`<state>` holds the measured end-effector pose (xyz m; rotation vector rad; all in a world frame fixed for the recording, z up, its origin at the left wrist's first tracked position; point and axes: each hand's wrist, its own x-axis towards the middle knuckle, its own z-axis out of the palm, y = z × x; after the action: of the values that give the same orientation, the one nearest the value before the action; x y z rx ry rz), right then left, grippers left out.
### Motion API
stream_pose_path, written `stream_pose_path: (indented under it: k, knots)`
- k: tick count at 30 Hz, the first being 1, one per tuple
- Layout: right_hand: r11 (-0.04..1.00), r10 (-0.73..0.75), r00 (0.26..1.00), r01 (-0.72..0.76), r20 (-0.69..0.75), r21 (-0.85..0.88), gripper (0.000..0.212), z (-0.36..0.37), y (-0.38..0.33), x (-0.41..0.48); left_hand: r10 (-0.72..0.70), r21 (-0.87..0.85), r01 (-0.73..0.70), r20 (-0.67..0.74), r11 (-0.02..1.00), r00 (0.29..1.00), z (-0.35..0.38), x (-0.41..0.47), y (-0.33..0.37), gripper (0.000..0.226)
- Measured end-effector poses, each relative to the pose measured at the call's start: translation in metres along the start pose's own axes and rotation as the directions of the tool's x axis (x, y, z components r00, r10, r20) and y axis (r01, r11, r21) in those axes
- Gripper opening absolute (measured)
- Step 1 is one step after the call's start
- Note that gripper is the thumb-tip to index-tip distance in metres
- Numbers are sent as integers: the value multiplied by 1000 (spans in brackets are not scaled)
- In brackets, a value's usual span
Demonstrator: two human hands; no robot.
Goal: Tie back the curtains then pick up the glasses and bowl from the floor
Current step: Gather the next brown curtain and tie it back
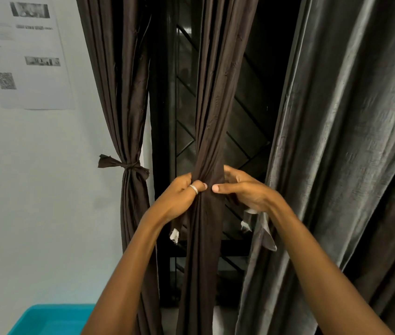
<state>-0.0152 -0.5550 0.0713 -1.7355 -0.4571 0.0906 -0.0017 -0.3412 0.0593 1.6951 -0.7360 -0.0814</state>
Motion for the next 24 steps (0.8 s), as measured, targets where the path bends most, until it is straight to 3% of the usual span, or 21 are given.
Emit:
stream_pose_path:
  k: [3, 5, 7, 11, 14, 17, 20, 24]
  knots:
    - [999, 34, 996, -34, 87, 3, 30, -3, -4, 1, -7, 6, 7, 24, 1000, 1000, -3, -2, 6, 27]
    - [999, 39, 997, -37, 73, -35, 24, -3, -3, 1, -20, 19, 19, 5, 1000, 1000, -6, -3, 8, 25]
    - [994, 62, 998, -60, 25, -93, 28, -2, -4, 0, -25, 38, 26, -18, 999, 1000, -8, -3, 7, 22]
    - [962, 13, 987, -56, -160, -267, 11, 5, -3, -2, -15, 188, 45, -157, 981, 987, -7, -5, 4, 20]
    - [916, -63, 932, -88, -358, -390, 15, 14, 0, -2, -7, 264, 102, -338, 959, 941, 4, -6, 3, 38]
    - [880, -111, 864, -144, -491, -452, 30, 25, 3, -1, 32, 247, 91, -454, 965, 891, 16, -6, 0, 42]
    - [880, -148, 801, -161, -581, -447, 43, 36, 8, -1, 111, 272, 40, -517, 961, 849, 29, -11, -4, 45]
    - [804, -239, 748, -205, -619, -559, 39, 43, 11, 1, 287, 486, -15, -490, 874, 823, 49, -19, -10, 55]
